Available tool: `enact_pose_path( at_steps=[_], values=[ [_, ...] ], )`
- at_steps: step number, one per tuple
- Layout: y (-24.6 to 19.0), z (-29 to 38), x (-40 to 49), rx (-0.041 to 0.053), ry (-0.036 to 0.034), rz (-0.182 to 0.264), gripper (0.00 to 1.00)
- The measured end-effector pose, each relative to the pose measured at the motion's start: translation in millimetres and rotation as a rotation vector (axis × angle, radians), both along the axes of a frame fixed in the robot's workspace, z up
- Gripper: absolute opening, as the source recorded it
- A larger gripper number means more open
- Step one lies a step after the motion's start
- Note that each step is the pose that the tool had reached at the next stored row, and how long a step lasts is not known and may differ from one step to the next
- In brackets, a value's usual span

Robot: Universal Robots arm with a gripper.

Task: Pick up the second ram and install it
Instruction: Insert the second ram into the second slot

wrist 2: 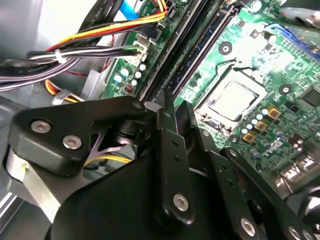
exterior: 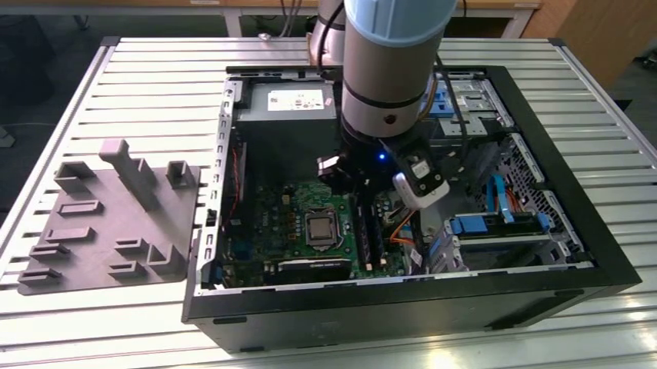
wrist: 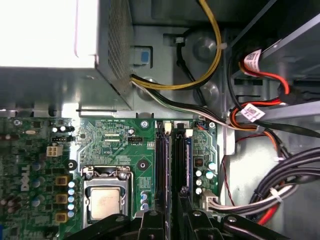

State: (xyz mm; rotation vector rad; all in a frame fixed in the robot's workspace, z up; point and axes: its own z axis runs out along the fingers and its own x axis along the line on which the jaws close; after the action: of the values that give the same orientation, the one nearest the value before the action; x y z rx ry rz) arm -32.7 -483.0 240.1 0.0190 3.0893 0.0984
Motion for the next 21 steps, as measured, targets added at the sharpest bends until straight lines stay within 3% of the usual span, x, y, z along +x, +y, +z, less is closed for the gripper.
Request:
enact_pose_path(
  at_steps=[8,12,21],
  values=[
    [0.0,2.7,0.0,-0.0005,0.0000,0.000,0.25],
    [0.0,2.7,0.0,-0.0008,0.0000,0.000,0.11],
    [-1.8,2.8,0.1,-0.0015,0.0001,0.000,0.11]
  ],
)
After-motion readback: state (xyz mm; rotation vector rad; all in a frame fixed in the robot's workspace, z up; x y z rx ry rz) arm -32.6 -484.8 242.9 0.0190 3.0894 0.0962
